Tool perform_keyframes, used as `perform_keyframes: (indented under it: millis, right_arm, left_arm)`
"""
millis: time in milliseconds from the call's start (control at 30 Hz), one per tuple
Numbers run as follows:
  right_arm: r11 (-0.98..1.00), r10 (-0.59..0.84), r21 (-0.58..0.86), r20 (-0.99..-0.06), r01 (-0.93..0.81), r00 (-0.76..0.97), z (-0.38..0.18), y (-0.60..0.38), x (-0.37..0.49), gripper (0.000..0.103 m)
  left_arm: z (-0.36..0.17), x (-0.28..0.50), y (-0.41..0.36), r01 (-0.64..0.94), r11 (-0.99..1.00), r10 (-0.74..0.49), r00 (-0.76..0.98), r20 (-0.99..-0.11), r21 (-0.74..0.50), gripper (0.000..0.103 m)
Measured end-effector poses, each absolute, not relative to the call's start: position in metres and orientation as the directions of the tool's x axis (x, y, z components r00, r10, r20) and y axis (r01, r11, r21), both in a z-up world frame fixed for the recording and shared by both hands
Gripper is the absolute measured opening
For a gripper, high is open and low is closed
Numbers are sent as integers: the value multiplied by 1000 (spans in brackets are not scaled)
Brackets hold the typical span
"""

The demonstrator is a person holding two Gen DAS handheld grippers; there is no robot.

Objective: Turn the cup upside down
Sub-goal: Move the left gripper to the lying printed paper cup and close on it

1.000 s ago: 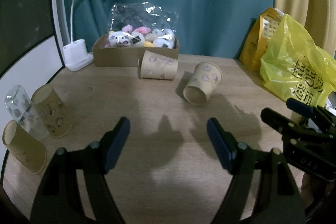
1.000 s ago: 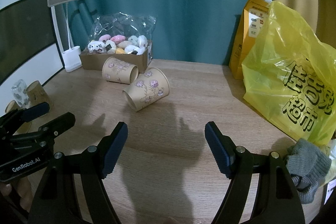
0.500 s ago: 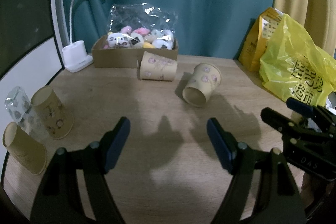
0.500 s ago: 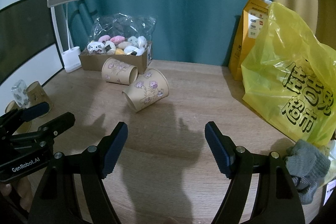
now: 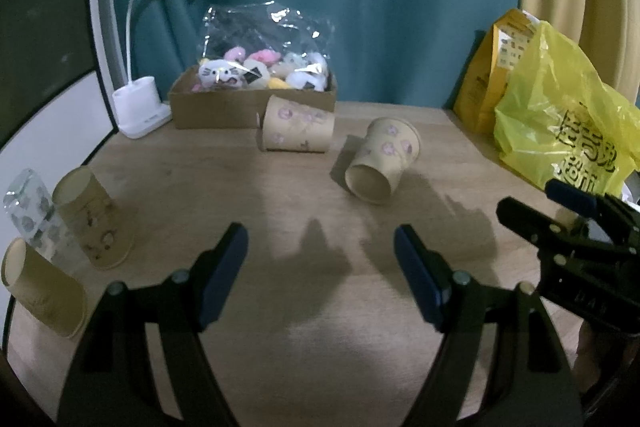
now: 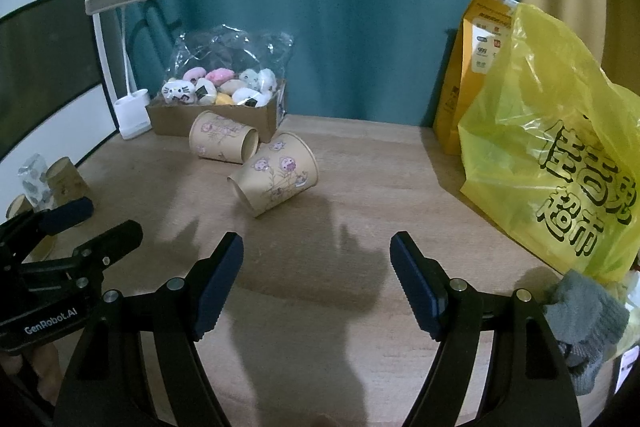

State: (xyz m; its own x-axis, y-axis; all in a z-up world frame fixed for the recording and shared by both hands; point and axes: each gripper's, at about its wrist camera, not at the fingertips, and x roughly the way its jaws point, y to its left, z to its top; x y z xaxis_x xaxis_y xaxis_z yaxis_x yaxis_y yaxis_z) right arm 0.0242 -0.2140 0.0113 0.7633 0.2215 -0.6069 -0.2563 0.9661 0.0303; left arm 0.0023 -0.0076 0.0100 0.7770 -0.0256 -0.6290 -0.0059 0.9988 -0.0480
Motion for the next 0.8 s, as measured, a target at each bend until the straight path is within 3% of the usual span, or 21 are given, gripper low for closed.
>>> perform_keyframes:
  millis: [800]
  right_arm:
    - [979,190,67,-631,-191,752,-4,-234,75,79]
  left_arm:
    - [-20,113,-35,135,990,-120,688,-716,-36,77]
